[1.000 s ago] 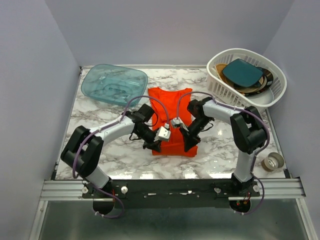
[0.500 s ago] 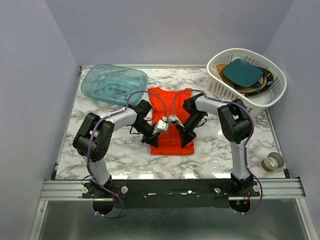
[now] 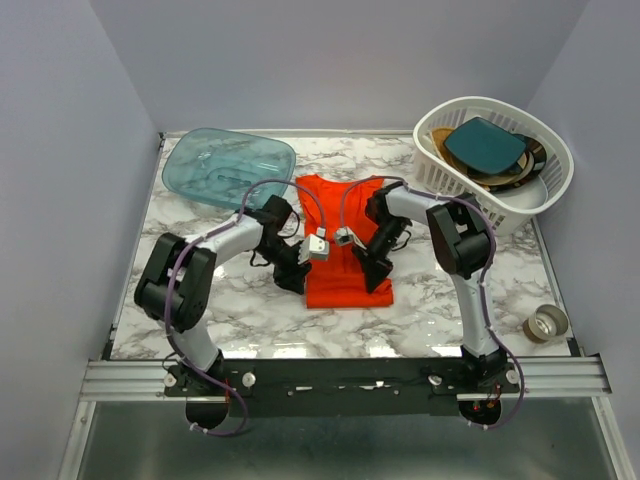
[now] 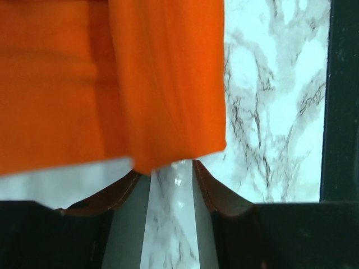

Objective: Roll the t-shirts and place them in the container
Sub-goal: Roll the T-shirt to the center of the board.

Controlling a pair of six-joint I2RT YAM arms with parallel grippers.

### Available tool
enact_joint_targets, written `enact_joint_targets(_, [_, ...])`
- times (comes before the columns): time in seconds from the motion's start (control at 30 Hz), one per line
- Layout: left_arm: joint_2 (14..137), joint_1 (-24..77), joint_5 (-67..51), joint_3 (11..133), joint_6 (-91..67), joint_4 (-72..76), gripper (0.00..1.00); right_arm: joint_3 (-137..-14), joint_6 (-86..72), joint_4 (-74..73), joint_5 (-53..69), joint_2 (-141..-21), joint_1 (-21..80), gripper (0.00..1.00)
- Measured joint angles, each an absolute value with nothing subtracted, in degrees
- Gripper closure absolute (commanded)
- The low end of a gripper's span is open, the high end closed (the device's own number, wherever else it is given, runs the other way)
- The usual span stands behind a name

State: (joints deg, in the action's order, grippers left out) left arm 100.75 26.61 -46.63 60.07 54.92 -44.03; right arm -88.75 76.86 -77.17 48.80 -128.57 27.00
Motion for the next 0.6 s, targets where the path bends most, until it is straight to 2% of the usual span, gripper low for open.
enact_joint_targets(0.2, [85.84,24.99,-43.05,57.12,54.57,-42.81,0.36,-93.36,70.76,-80.86,48.25,-132.53,26.41,0.82])
enact_joint_targets(0.27, [77.38,27.42,-41.34,52.62,52.75,-37.56,0.32,-93.89,69.1,-81.14,48.14,-133.03,26.41,0.82])
enact_joint_targets(0.4, [64.86,36.01,-35.68,41.67,48.82,-26.68,0.27,-96.38,64.99,-82.76,47.75,-135.22,26.41,0.82])
enact_joint_targets(0.6, [56.58,53.12,-20.45,25.17,45.78,-7.77,0.27,-98.91,59.55,-84.51,47.64,-137.58,26.24,0.81])
